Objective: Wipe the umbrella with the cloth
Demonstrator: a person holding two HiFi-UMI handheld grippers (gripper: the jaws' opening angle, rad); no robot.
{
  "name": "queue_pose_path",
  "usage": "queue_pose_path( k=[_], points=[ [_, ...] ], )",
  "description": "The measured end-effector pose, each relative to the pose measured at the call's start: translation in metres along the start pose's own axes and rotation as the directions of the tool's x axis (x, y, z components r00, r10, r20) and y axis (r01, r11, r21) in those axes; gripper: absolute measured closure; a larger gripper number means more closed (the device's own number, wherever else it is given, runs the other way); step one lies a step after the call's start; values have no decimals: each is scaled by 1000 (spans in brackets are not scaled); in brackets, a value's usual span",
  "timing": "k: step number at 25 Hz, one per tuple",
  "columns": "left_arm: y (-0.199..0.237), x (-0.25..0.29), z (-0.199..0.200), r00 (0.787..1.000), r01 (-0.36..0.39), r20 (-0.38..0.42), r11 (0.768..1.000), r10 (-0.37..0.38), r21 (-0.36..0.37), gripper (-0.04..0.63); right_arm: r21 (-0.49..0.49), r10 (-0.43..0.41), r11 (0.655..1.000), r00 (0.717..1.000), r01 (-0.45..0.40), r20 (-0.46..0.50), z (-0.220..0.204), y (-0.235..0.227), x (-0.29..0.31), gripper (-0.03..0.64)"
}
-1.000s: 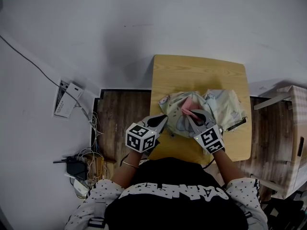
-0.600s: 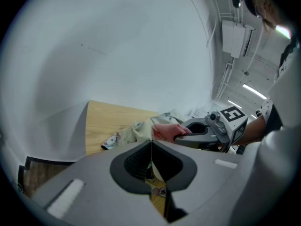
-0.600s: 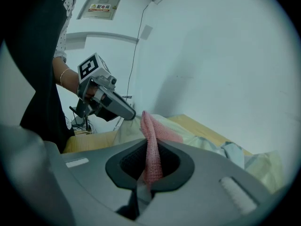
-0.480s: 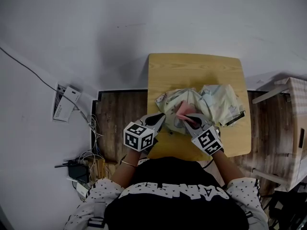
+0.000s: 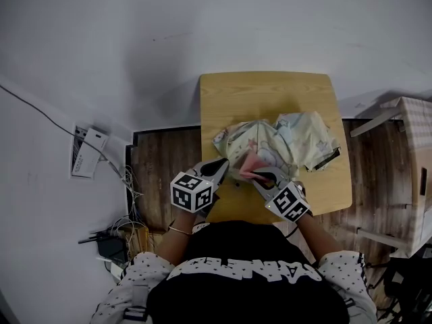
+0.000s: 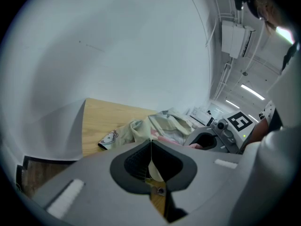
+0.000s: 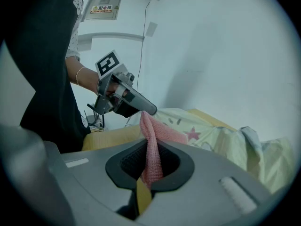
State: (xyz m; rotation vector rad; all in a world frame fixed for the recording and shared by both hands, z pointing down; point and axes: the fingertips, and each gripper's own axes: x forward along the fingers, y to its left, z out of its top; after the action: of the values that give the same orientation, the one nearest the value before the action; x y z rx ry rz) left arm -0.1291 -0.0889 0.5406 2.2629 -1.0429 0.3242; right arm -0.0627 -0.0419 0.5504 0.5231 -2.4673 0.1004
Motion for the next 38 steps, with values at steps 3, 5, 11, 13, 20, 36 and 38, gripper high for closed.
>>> queue_pose_path(
  k=[3, 5, 11, 13, 20, 36, 38],
  points=[
    [-1, 1, 0, 1000, 3, -3, 1000, -3, 2, 588, 9, 15, 1000, 1000, -15, -8, -4, 7, -1, 584],
    [-1, 1, -1, 1000, 4, -4, 1000, -4, 2, 588, 19, 29, 999, 999, -29, -14, -8, 12, -1, 584],
    [-1, 0, -2, 1000, 4, -7, 1000, -4, -2, 588, 23, 66, 998, 998, -66, -20, -9, 29, -3, 584],
    [-1, 1, -3, 1000, 5, -8, 1000, -5, -3, 588, 24, 74, 997, 997, -73, -23, -11, 33, -4, 584],
    [-3, 3, -6, 1000, 14, -18, 1000, -14, 0, 588, 17, 127, 992, 991, -126, -41, -17, 53, -5, 584],
    [0, 3, -7, 1000, 1, -10, 1000, -1, -17, 588, -239, -111, 962, 989, 132, 99, 49, -15, -35, 584],
    [0, 2, -7, 1000, -1, -9, 1000, 1, -19, 588, -320, -156, 930, 983, 179, 97, 58, -26, -34, 584]
  ],
)
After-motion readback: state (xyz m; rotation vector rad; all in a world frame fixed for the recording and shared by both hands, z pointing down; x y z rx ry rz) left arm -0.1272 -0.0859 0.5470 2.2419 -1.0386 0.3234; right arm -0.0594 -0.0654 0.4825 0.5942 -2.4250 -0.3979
